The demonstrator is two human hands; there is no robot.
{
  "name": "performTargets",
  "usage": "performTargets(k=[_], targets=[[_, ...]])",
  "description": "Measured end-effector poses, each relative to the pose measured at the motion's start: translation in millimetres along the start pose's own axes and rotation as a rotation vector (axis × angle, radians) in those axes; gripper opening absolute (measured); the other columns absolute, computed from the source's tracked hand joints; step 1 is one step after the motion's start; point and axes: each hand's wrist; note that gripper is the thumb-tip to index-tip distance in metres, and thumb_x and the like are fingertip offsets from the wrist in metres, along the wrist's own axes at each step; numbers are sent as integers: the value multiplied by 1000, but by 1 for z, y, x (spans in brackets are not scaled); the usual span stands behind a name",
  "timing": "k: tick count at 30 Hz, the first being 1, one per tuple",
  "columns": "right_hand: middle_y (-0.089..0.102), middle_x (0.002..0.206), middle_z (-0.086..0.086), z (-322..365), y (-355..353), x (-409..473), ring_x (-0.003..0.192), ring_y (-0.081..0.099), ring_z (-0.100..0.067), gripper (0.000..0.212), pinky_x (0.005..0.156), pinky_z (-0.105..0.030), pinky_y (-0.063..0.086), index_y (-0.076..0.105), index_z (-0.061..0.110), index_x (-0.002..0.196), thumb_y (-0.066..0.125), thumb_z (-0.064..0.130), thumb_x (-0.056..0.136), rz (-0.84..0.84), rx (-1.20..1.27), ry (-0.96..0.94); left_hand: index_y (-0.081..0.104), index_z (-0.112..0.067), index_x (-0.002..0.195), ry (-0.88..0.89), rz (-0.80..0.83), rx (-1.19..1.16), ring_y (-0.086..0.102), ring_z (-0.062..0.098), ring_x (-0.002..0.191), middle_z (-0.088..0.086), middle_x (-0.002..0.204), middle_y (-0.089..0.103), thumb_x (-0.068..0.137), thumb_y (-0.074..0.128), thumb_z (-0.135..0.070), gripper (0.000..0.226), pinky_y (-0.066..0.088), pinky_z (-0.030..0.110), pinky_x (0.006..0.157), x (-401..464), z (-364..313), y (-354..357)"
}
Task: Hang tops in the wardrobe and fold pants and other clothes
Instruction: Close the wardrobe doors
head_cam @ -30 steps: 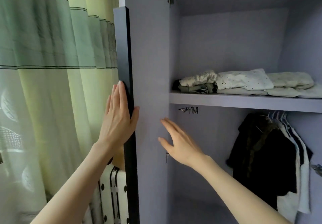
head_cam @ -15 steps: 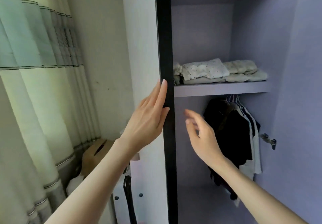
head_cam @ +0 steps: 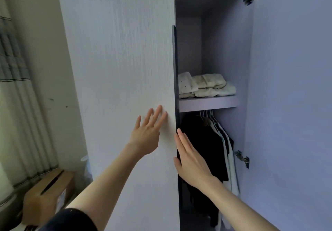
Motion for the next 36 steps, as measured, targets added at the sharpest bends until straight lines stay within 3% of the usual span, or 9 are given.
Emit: performTargets(k=[3,5,9,18,22,26,30,36], targets=[[-39,147,7,-37,8,28,143,-20,-13,70,120,-31,2,-16,15,148,34,27,100,67,-106,-18,-25,-24,144,-71,-17,15,-27,23,140,-5,143,-41,99,31,-16,73,-3,44,116,29,-6,21],[-42,145,7,-57,13,44,143,-21,-14,69,118,-33,-2,-16,15,148,33,27,100,89,-154,-35,-25,-24,144,-110,-35,18,-29,22,138,-6,140,-43,98,32,-13,74,-3,43,116,44,-10,33],[-41,145,6,-79,25,70,144,-19,-16,68,118,-37,0,-10,18,150,35,26,100,107,-159,-42,-22,-24,146,-168,-35,51,-23,24,142,-6,138,-43,96,33,-11,75,-1,45,116,66,-12,49],[-24,156,-1,-105,29,125,145,-12,-19,66,119,-42,5,-5,19,151,37,21,99,208,-152,-38,-29,-28,142,-312,173,147,-23,26,142,-5,147,-40,96,39,-17,83,-1,50,115,72,8,92],[-16,158,0,-106,26,132,146,-9,-19,65,118,-41,13,-1,18,151,37,24,100,265,-46,-1,-24,-24,145,-361,274,78,-15,23,144,-7,151,-32,96,39,-16,80,4,46,117,66,14,97],[-8,159,-2,-106,15,108,146,-6,-18,64,119,-40,11,1,20,151,38,25,100,295,-1,33,-17,-23,148,-382,323,-52,-9,22,145,-3,157,-17,97,37,-15,74,6,44,117,60,12,85],[1,159,0,-113,-11,66,146,0,-16,62,119,-38,12,5,21,151,38,27,100,233,4,84,-12,-23,149,-270,234,-158,-11,23,145,1,157,-16,99,35,-18,69,5,43,118,43,-17,78],[25,154,1,-132,-70,-14,141,24,-15,54,114,-28,17,22,18,149,39,25,99,63,-133,154,5,-23,151,-22,20,-405,-6,14,145,-3,159,-1,100,33,-16,59,2,30,117,16,-87,63]])
Point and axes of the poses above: each hand's wrist, its own x-axis towards the middle knuckle, its own y-axis out of the palm, z = x × y
